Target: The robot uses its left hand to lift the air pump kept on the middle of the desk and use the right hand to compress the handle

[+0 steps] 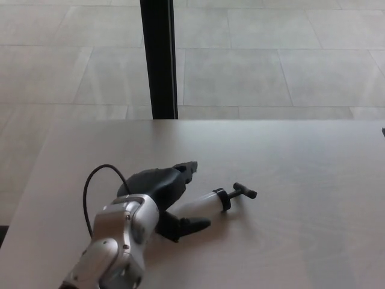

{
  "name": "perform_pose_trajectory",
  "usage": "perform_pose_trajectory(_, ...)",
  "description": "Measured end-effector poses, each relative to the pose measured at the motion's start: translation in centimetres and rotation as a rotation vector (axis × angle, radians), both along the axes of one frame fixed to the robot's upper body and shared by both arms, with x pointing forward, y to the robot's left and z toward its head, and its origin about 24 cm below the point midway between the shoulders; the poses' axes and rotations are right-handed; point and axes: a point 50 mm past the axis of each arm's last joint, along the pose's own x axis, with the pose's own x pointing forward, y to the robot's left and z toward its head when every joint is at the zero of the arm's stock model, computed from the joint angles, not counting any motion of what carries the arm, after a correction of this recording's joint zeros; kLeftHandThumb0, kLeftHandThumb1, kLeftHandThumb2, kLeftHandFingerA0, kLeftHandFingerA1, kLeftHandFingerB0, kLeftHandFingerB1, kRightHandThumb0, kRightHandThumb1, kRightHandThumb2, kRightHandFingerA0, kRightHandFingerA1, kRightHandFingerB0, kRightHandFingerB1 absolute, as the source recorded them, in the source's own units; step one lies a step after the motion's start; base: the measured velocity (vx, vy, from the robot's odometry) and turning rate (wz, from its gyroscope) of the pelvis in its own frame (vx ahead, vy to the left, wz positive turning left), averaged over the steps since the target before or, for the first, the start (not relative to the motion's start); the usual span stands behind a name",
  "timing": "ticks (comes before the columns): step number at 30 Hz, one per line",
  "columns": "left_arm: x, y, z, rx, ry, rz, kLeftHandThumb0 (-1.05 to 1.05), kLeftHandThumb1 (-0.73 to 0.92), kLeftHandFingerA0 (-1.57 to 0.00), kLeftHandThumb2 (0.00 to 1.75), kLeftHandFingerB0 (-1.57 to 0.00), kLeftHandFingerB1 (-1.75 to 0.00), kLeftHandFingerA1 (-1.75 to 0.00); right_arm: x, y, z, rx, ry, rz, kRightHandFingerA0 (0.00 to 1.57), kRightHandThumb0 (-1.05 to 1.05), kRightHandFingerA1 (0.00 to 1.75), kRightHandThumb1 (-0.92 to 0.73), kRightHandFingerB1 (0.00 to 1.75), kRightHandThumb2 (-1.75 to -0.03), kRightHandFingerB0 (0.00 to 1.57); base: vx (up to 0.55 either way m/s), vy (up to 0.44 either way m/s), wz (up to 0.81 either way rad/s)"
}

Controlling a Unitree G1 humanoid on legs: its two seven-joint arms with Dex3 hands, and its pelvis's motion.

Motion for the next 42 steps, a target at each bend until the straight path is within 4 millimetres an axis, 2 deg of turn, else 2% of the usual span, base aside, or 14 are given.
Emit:
perform_pose_trajectory(7, 0.6, 3.6, 2.5, -0.196, -0.027, 0.1, -0.85, 0.71, 0.0, 1.07, 0.0, -0.19, -0.27, 0.0, 0.0, -0.1, 0.0, 0.003, -0.001, 0.0, -0.96, 0.14, -0.87, 0.18, -1.21, 0.04, 0.0, 0.0, 0.0)
perform_pose_trajectory(8, 0.7, 4.5, 2.9, -0.221, -0.032, 0.124, -0.85, 0.73, 0.0, 1.07, 0.0, -0.19, -0.26, -0.1, -0.1, -0.1, 0.0, 0.004, -0.002, 0.0, -0.85, 0.18, -0.92, 0.28, -0.78, 0.01, 0.0, 0.0, 0.0)
perform_pose_trajectory(9, 0.8, 5.0, 3.1, -0.234, -0.035, 0.138, -0.82, 0.71, -0.01, 1.07, -0.03, -0.24, -0.33, -0.1, -0.1, -0.1, 0.001, 0.004, -0.004, 0.01, -0.84, 0.21, -0.81, 0.26, -1.19, 0.05, 0.0, 0.0, 0.0)
perform_pose_trajectory(12, 0.8, 7.3, 3.8, -0.286, -0.048, 0.197, -0.77, 0.68, -0.01, 1.06, -0.02, -0.3, -0.39, -0.2, -0.3, -0.3, 0.001, 0.011, -0.009, 0.01, -0.85, 0.19, -0.81, 0.24, -1.2, 0.06, 0.0, 0.0, 0.0)
perform_pose_trajectory(13, 0.8, 8.3, 4.0, -0.305, -0.052, 0.222, -0.74, 0.87, -0.05, 0.67, -0.07, -0.27, -0.4, -0.2, -0.4, -0.4, 0.0, 0.014, -0.013, 0.0, -0.81, 0.23, -0.81, 0.26, -1.19, 0.04, 0.0, 0.0, 0.0)
perform_pose_trajectory(16, 0.5, 11.0, 4.5, -0.359, -0.063, 0.291, -0.37, 0.5, -0.02, 1.08, 0.0, -0.49, -0.52, -0.4, -0.9, -0.6, -0.003, 0.023, -0.028, 0.0, -0.7, 0.37, -0.78, 0.3, -1.17, 0.0, 0.0, 0.0, 0.0)
perform_pose_trajectory(17, 0.4, 11.8, 4.6, -0.372, -0.068, 0.312, -0.74, 0.83, -0.16, 0.65, -0.21, -0.3, -0.4, -0.5, -1.1, -0.7, -0.004, 0.026, -0.034, 0.11, -0.82, 0.51, -0.81, 0.28, -1.15, 0.0, 0.0, 0.0, 0.0)
perform_pose_trajectory(21, -0.8, 15.7, 4.7, -0.431, -0.076, 0.416, -0.69, 0.81, -0.22, 0.64, -0.21, -0.32, -0.43, -0.7, -2.3, -1.0, -0.007, 0.047, -0.064, 0.01, -0.35, 0.51, -0.6, 0.51, -1.15, 0.0, 0.0, 0.0, 0.0)
perform_pose_trajectory(23, -1.6, 17.7, 4.4, -0.465, -0.077, 0.476, -0.68, 0.82, -0.26, 0.65, -0.22, -0.32, -0.42, -1.0, -3.3, -1.2, -0.005, 0.059, -0.087, 0.19, -0.68, 0.47, -0.87, 0.29, -0.65, 0.12, 0.0, 0.0, 0.0)
perform_pose_trajectory(27, -3.7, 21.5, 3.5, -0.521, -0.069, 0.595, -0.67, 0.83, -0.3, 0.65, -0.26, -0.32, -0.42, -1.5, -5.4, -1.7, -0.006, 0.092, -0.14, 0.16, -0.69, 0.55, -0.65, 0.42, -0.97, 0.06, 0.0, 0.0, 0.0)
perform_pose_trajectory(29, -4.9, 23.4, 3.1, -0.547, -0.065, 0.659, -0.68, 0.79, -0.32, 0.64, -0.29, -0.34, -0.43, -1.9, -6.6, -2.0, -0.006, 0.109, -0.172, 0.21, -0.65, 0.45, -0.8, 0.28, -0.62, 0.18, 0.0, 0.0, 0.0)
perform_pose_trajectory(37, -10.9, 30.1, 0.6, -0.674, -0.052, 0.923, -0.66, 0.79, -0.31, 0.64, -0.27, -0.36, -0.46, -4.1, -11.8, -3.5, 0.01, 0.201, -0.316, 0.19, -0.7, 0.43, -0.74, 0.29, -0.62, 0.19, 0.0, 0.0, 0.0)
perform_pose_trajectory(40, -13.8, 32.3, -0.6, -0.733, -0.051, 1.035, -0.6, 0.61, -0.37, 1.03, -0.17, -0.49, -0.61, -5.5, -14.1, -4.5, 0.034, 0.246, -0.386, 0.16, -0.69, 0.45, -0.77, 0.3, -0.62, 0.16, 0.0, 0.0, 0.0)
perform_pose_trajectory(42, -15.7, 33.5, -1.6, -0.782, -0.051, 1.106, -0.61, 0.62, -0.35, 1.03, -0.16, -0.49, -0.61, -6.4, -15.4, -5.2, 0.056, 0.275, -0.429, 0.03, -0.36, 0.53, -0.51, 0.49, -1.07, 0.0, 0.0, 0.0, 0.0)
